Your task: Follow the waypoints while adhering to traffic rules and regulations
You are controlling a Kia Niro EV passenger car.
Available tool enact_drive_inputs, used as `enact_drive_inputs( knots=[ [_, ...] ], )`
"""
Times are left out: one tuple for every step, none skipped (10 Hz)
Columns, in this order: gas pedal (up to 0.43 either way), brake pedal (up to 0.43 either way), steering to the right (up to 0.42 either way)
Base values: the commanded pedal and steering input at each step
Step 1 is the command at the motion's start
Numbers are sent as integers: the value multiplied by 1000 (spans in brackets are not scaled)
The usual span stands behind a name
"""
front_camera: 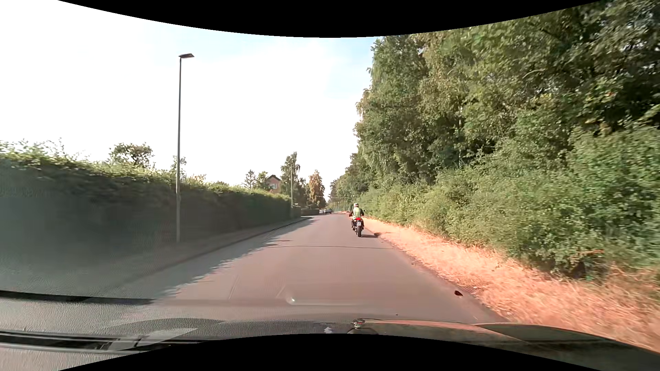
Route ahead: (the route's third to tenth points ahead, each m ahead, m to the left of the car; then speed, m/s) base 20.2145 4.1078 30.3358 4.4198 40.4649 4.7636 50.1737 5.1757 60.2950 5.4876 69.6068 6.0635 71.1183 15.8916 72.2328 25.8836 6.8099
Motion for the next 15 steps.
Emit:
enact_drive_inputs(
  knots=[
    [150,0,2],
    [150,0,2],
    [150,0,2],
    [169,0,1],
    [177,0,-3],
    [177,0,-7],
    [177,0,-6],
    [177,0,-6],
    [177,0,-6],
    [177,0,-5],
    [177,0,-5],
    [177,0,-4],
    [177,0,-4],
    [177,0,-4],
    [177,0,-3]
  ],
)
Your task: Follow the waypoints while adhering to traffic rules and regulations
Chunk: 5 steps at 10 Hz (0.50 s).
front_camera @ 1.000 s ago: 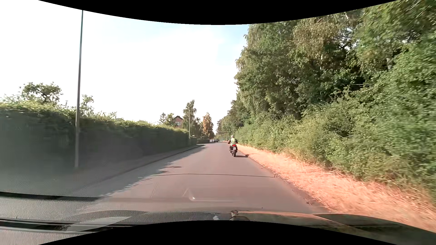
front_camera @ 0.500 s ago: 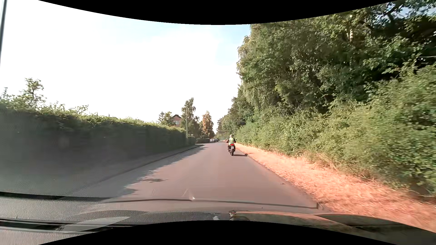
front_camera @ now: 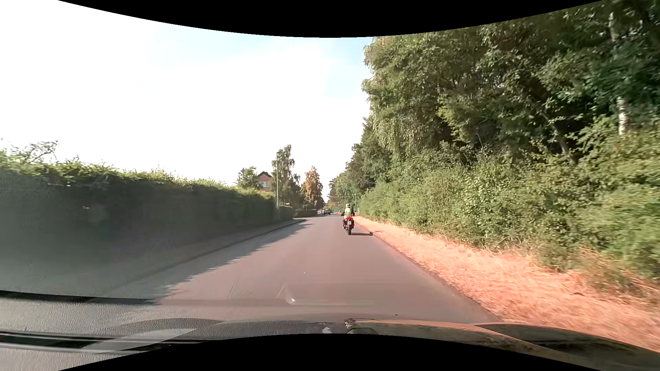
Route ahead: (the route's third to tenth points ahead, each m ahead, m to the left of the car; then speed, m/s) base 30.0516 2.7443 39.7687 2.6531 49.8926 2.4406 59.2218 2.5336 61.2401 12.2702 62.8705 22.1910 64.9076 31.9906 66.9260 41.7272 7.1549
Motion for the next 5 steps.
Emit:
enact_drive_inputs(
  knots=[
    [177,0,-3],
    [177,0,-3],
    [169,0,-3],
    [169,0,-3],
    [169,0,-3]
  ],
)
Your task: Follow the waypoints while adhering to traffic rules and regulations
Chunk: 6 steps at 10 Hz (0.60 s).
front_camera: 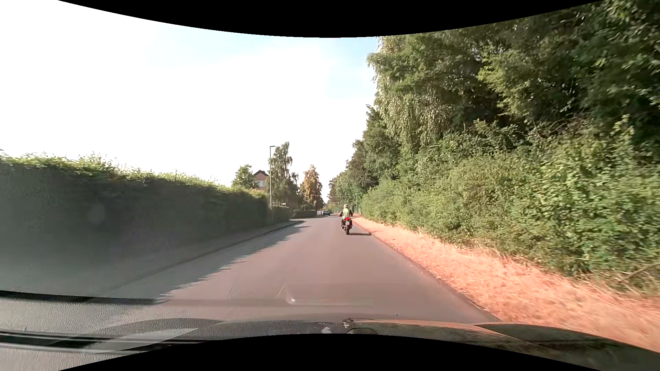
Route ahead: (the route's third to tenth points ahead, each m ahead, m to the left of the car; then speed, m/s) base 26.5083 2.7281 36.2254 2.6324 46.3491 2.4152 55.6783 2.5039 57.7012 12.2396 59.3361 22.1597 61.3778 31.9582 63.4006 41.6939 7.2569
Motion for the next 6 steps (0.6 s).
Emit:
enact_drive_inputs(
  knots=[
    [157,0,-1],
    [157,0,-5],
    [150,0,-5],
    [150,0,-7],
    [150,0,-7],
    [150,0,-7]
  ],
)
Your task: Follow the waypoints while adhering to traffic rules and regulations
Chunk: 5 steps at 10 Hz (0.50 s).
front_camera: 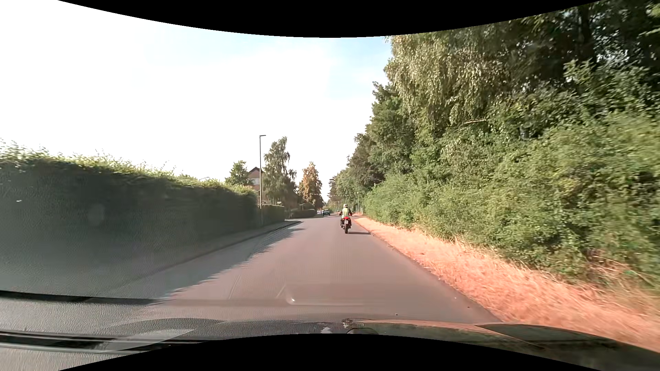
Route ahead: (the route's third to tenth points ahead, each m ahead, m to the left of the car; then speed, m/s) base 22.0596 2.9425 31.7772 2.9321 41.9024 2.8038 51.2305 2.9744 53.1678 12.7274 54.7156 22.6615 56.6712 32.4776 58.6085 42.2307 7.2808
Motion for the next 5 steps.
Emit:
enact_drive_inputs(
  knots=[
    [150,0,-9],
    [150,0,-13],
    [150,0,-18],
    [138,0,-18],
    [110,0,-17]
  ],
)
